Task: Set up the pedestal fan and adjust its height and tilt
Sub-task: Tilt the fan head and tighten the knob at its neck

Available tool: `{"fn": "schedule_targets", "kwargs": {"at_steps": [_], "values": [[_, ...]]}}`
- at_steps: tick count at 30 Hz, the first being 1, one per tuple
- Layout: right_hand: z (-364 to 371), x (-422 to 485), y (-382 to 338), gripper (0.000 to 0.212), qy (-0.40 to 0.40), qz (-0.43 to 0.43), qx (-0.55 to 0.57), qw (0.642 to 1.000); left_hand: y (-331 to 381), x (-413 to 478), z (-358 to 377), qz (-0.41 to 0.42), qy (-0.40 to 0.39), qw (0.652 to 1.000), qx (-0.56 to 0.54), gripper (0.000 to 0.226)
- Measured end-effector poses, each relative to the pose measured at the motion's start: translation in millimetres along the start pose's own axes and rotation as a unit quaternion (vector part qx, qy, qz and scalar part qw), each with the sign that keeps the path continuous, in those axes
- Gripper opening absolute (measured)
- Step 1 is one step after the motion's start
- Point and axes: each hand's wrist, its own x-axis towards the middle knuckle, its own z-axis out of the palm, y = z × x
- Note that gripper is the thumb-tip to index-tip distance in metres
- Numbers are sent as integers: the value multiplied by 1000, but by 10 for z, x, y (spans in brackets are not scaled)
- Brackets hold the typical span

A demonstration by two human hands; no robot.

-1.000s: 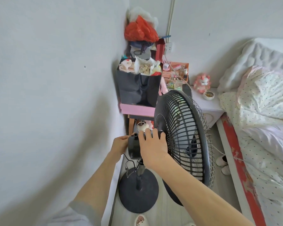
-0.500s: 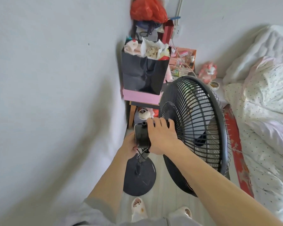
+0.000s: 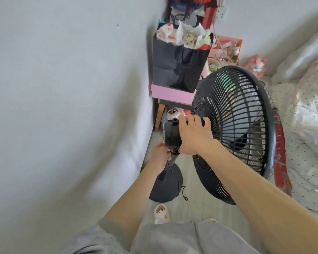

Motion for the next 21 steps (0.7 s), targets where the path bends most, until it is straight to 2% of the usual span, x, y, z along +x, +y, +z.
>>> {"fn": "schedule_targets", "kwargs": {"at_steps": [3, 7, 10, 14, 18, 21], "values": [[-3, 8, -7, 95, -3, -1, 2, 1000, -96, -158, 17, 71, 49, 990, 113, 34], [-22, -9, 13, 97, -9, -2, 1, 1000, -196, -303, 25, 154, 72, 949, 266, 34], [-32, -20, 10, 98, -15, 4, -2, 1000, -114, -381, 23, 161, 73, 917, 357, 33], [-24, -36, -17, 96, 7, 17, 1, 1000, -84, -561, 95, 155, 36, 876, 455, 33], [96, -134, -57, 86, 106, 32, -3, 994, 4, -714, 145, 185, 35, 796, 576, 20], [266, -231, -90, 78, 179, 43, 12, 983, 222, -766, 133, 210, 11, 724, 657, 21]]}}
